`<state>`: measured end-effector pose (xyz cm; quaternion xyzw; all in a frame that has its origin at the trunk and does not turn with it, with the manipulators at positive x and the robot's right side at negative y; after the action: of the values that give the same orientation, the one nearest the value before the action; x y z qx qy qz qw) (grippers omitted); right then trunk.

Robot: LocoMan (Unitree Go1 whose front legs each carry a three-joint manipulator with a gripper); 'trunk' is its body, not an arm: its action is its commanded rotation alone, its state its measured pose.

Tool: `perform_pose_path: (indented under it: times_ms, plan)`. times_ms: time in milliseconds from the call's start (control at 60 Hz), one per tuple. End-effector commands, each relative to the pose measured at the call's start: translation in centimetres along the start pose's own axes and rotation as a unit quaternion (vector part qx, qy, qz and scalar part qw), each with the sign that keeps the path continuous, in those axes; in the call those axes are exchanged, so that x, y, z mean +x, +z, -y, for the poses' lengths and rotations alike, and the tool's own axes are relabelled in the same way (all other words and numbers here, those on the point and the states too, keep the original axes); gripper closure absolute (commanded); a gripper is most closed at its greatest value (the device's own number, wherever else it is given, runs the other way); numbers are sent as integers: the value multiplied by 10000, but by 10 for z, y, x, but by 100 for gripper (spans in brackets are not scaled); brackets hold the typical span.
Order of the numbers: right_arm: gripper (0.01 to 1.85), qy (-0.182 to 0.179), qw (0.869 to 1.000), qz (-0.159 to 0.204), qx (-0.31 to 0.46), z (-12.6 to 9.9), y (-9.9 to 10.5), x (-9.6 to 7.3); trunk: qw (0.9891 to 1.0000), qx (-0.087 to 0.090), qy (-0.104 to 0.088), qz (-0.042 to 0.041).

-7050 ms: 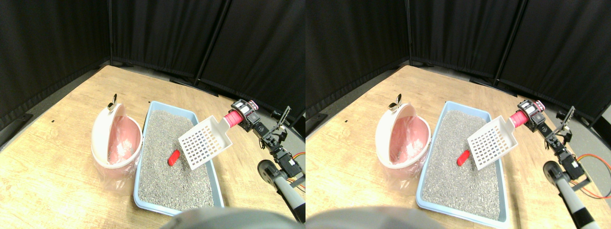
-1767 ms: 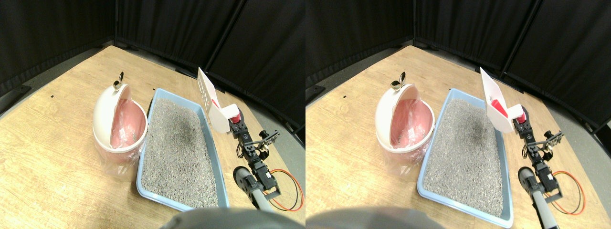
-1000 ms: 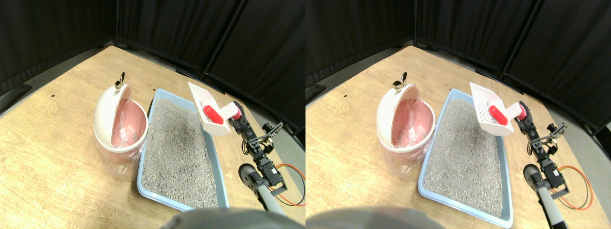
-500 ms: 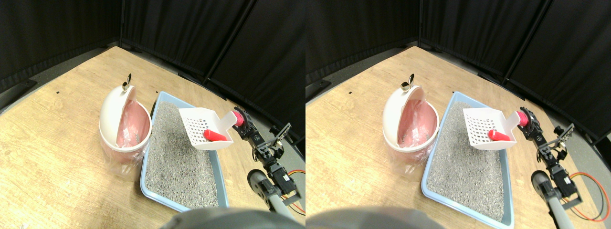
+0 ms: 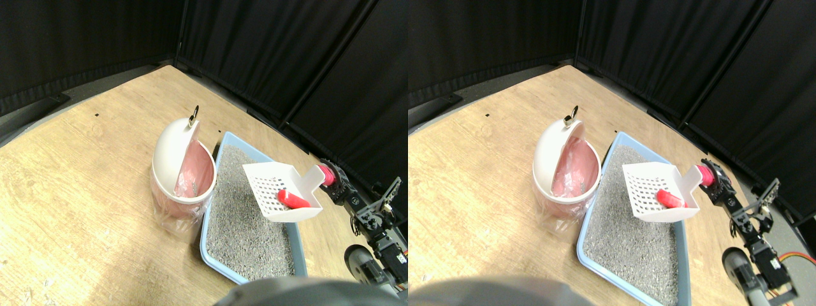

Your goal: Scoop (unimanual)

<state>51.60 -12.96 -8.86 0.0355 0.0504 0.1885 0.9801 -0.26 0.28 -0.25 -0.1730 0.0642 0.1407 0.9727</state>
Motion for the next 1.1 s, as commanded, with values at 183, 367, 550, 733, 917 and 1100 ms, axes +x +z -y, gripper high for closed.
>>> perform_pose_path:
  times_ms: [183,367,550,733,917,1100]
  plan:
    - [181,281,9992,256,120,-16,6,8,9997,-74,229,-62]
    - [181,414,9988,211,178,-27,2,11,9993,-134,349,-67]
    - [181,385,9992,102,95,-37,0,18,9987,-221,445,-64]
    - [181,331,9995,7,-5,-44,-2,27,9982,-305,519,-68]
    - [181,267,9993,-85,-264,-48,-5,37,9975,-399,587,-73]
    - [181,308,9983,-22,-497,-51,-9,44,9970,-443,629,-73]
